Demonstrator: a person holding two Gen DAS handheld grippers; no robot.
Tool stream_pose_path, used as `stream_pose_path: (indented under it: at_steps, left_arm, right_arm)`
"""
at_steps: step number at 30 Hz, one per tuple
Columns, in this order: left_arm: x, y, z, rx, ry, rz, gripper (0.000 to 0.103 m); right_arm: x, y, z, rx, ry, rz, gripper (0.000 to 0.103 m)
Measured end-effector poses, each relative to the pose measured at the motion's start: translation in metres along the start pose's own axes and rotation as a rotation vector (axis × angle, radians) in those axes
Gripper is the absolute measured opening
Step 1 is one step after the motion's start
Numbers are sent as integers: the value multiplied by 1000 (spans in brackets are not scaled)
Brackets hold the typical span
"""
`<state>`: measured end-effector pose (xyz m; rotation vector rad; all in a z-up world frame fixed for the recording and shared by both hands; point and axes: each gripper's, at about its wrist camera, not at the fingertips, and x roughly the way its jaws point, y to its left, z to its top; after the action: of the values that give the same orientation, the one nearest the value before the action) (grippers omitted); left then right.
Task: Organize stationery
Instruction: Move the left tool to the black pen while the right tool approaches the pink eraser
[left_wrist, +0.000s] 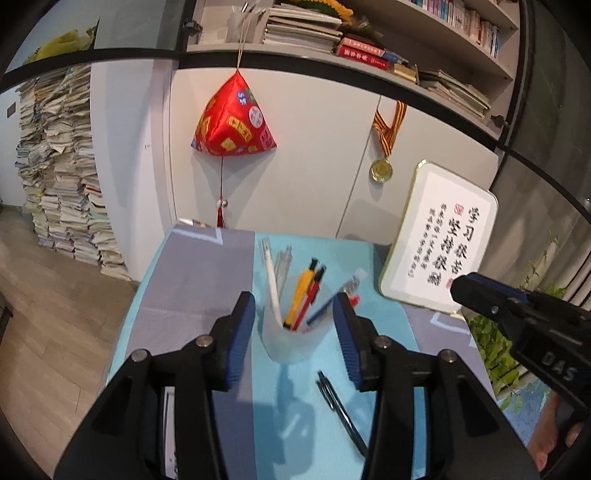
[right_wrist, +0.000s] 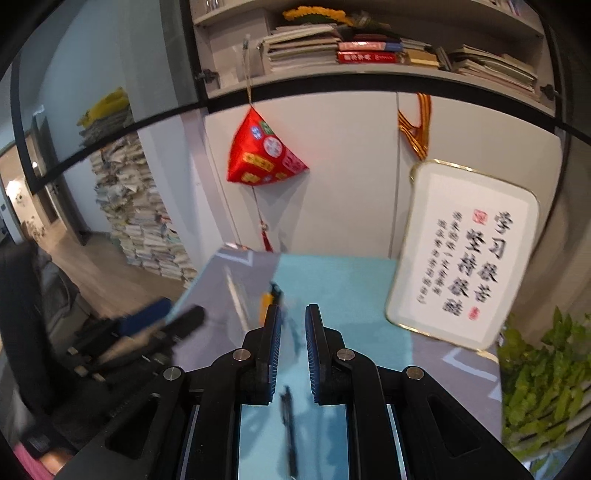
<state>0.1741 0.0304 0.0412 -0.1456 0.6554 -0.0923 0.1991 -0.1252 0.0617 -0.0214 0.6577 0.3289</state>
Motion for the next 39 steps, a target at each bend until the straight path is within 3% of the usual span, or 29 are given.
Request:
stream_pose_path:
  at_steps: [4,6,10,15,21,25,39]
  left_arm:
    - [1,-7,-16,5,46,-3,47]
    - [4,-12,-26,16,66,4,53]
    - [20,-25,-45,56,132,7,54]
    - [47,-31,-61,35,216,3,54]
    - [78,-37,-70,18,284,52,54]
    - [91,-41,-74,32,308,71,54]
    - [119,-49,-75,42,338,108,53]
  right_arm:
    - [3,-20,-17,14,45,-35,13]
    - [7,-30,-28,16,76,-52,13]
    - [19,-45,-48,9,145,-81,14]
    - [41,-58,-74,-19,246,-107,16]
    - [65,-68,-96,-43,339,-121,19]
    - [77,-73,-107,-48,363,-118,35]
    - [107,-78,-109,-56,392,-97,37]
